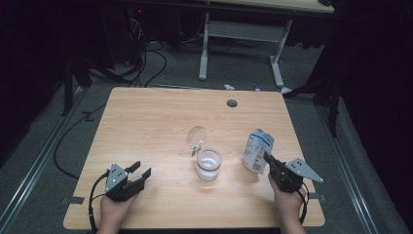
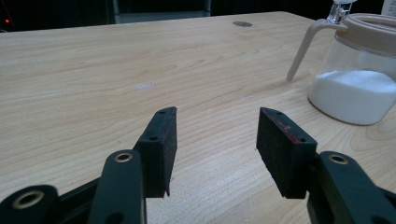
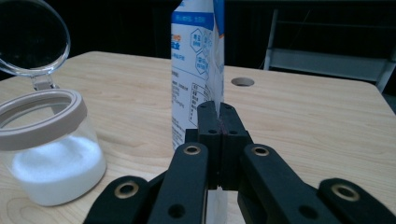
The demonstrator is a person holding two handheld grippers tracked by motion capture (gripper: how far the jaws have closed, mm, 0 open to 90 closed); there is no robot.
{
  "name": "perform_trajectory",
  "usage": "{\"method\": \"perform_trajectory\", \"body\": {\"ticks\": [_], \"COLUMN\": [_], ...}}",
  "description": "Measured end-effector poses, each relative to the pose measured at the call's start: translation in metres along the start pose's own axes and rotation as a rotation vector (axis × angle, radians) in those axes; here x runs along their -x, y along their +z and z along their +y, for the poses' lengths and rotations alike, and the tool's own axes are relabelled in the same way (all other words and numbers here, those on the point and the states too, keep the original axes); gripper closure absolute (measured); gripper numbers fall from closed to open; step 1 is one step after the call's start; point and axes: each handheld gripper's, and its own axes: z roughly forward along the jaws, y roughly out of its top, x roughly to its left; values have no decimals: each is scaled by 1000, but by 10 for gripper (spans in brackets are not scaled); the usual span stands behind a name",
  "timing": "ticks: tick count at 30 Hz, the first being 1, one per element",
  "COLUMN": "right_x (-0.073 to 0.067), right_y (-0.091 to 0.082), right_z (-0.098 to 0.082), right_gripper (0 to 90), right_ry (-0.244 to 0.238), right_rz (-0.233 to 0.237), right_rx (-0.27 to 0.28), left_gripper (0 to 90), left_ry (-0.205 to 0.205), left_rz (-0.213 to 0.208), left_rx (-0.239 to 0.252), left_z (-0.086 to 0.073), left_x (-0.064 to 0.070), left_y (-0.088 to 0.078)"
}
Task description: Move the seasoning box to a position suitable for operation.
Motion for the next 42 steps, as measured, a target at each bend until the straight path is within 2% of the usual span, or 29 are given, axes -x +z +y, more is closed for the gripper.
{"method": "perform_trajectory", "body": {"ticks": [4,11,18,26,42], "right_x": [6,15,26,35,38], "right_y": [1,6,8,9,9], "right_z": [0,-5,-4,-4,-13], "right_gripper": [900,900,900,899,895], "right_ry": [14,4,16,33,23], "right_rz": [-3,-48,-76,-92,-105], "right_rx": [14,10,14,17,14], "left_gripper": [479,476,476,476,472], "left_ry": [-1,-10,-10,-19,-18], "left_rz": [-1,-1,-5,-7,-16], "left_rx": [0,-1,-5,-3,-6], "left_z": [-1,-3,-4,-4,-5], "left_x": [1,1,-1,-1,-1], "left_y": [0,-1,-1,-2,-2]}}
